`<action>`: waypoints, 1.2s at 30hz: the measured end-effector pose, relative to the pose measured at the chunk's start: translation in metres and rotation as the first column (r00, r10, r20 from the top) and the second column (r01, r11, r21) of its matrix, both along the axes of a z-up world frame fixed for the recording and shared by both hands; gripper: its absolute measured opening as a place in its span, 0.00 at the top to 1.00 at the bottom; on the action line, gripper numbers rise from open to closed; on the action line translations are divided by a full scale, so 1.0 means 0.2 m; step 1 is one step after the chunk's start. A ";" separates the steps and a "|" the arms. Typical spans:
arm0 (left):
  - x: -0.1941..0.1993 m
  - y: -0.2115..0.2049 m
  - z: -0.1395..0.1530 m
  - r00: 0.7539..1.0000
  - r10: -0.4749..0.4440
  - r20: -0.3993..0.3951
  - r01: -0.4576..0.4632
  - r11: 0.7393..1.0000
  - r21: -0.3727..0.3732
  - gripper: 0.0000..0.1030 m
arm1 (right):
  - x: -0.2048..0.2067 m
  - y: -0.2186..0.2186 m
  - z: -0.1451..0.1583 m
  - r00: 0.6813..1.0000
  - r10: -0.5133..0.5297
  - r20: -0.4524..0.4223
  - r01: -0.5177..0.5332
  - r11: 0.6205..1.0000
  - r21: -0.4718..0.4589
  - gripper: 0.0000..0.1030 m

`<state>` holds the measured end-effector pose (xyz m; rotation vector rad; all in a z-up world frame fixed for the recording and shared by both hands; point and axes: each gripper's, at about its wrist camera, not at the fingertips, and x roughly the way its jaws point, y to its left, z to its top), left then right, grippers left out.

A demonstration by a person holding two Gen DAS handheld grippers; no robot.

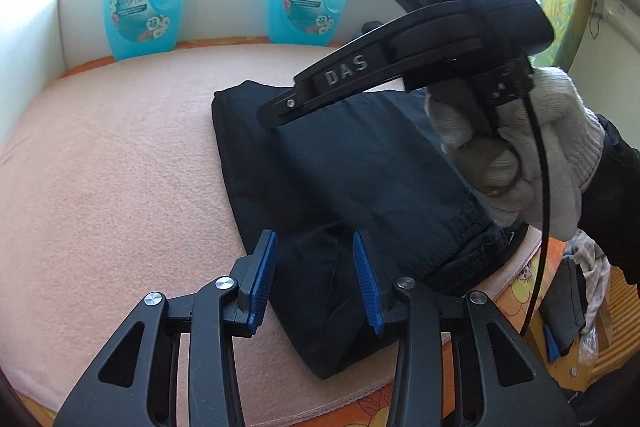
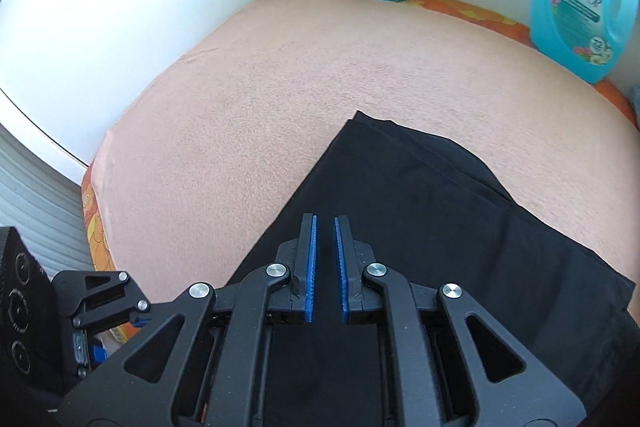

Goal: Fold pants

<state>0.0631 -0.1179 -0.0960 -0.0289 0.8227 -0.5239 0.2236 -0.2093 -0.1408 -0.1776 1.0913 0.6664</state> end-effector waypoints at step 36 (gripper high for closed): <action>-0.04 0.09 -0.08 0.985 0.064 -0.163 -0.103 0.965 -0.243 0.55 | 0.17 0.45 -0.10 0.988 -0.051 -0.147 -0.013 0.915 -0.404 0.55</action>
